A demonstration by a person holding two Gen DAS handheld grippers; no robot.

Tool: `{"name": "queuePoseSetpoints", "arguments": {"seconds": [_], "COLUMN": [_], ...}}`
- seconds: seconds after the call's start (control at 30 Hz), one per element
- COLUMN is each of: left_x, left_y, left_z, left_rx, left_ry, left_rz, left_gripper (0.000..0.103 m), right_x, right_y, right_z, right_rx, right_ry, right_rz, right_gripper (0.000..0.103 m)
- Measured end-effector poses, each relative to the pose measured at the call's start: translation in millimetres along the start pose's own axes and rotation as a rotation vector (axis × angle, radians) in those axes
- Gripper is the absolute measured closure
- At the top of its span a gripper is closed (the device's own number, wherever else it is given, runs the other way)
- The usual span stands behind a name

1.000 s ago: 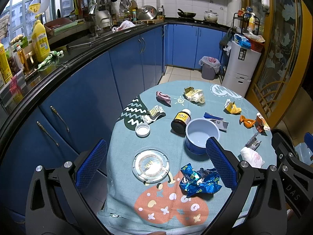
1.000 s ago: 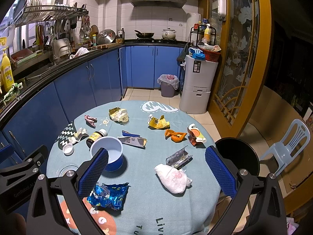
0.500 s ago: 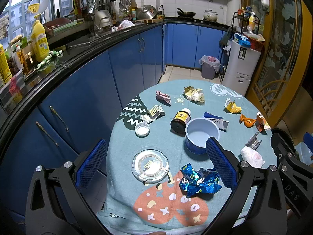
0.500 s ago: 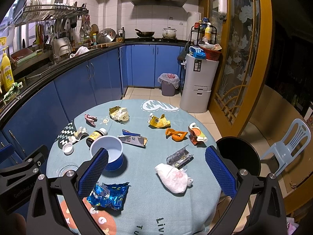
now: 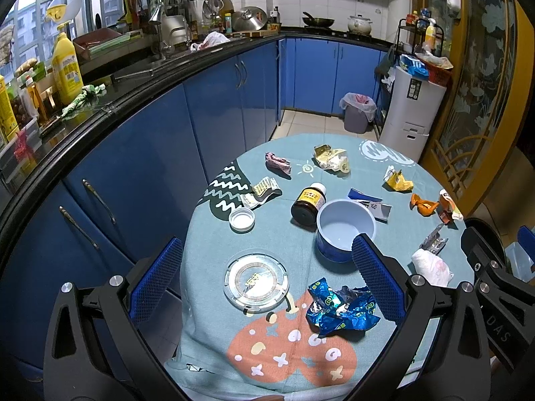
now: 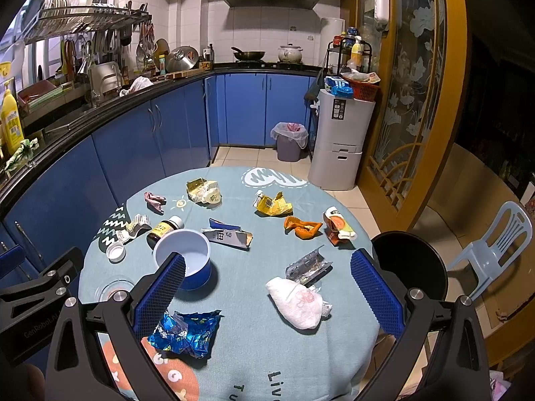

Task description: Collect trash

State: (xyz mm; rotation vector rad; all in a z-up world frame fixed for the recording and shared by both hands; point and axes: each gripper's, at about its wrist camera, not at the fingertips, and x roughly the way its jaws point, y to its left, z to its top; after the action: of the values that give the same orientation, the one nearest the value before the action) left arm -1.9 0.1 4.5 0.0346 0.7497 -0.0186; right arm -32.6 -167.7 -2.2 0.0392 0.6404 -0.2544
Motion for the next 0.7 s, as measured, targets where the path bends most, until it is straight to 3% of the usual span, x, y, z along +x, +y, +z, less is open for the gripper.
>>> {"name": "queuePoseSetpoints", "arguments": {"seconds": [0.7], "left_x": [-3], "left_y": [-1], "left_z": [-1], "left_rx": [-0.001], "left_ry": [0.004], "left_rz": [-0.002], "left_gripper": [0.003], "right_x": [13], "right_y": [6], "right_z": [-8], "right_rx": [0.0], "right_ry": [0.008], "right_rz": [0.002], "right_gripper": [0.006]}}
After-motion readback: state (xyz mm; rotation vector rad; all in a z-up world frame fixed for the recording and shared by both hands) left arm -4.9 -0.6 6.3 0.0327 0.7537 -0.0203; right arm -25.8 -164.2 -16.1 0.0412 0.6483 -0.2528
